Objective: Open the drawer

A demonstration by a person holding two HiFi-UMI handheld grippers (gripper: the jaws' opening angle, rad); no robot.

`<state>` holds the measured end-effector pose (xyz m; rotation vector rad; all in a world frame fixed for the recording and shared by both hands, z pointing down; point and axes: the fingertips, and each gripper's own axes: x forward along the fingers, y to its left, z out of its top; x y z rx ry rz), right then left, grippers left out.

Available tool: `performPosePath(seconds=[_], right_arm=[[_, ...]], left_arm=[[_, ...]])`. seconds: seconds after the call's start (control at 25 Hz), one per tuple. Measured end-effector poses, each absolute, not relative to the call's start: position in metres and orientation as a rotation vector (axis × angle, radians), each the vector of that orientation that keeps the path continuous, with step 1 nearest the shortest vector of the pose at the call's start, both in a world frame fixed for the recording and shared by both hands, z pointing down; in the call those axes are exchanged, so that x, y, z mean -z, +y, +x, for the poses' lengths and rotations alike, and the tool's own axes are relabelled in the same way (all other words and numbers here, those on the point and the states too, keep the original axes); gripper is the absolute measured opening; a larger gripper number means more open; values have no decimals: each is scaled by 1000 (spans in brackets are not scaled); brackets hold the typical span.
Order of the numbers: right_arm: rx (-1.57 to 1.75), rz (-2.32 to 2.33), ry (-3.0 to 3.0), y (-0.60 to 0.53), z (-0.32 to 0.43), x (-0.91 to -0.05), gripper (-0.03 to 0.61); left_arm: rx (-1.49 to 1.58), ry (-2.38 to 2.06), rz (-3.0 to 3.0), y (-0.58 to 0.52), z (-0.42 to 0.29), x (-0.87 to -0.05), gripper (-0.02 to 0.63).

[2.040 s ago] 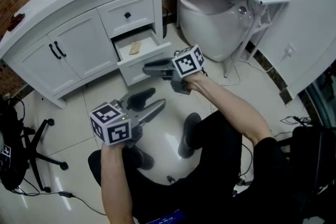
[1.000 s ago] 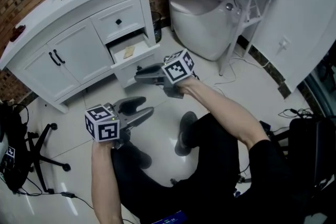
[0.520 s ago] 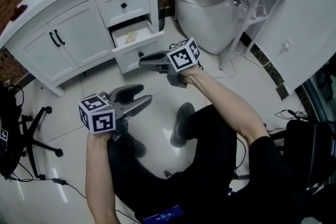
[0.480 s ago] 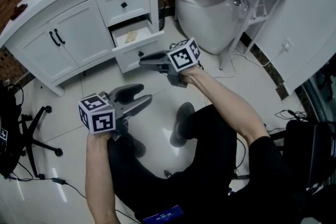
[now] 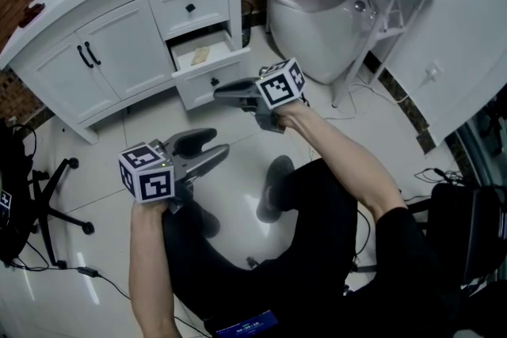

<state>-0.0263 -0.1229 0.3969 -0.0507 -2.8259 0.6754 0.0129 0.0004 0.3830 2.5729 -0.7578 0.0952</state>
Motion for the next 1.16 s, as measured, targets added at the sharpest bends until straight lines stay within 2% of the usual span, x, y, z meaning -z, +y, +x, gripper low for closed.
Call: performPosePath(seconds=[0.72,1.16], right_arm=[[-713,-61,-2809,-122,-26,-403,43],[-624,-76,-2813,-117,-28,-396,42]], left_arm=[[-88,-756,2574,1,14,-380,215],[-91,-767,2574,1,11,-382,215]])
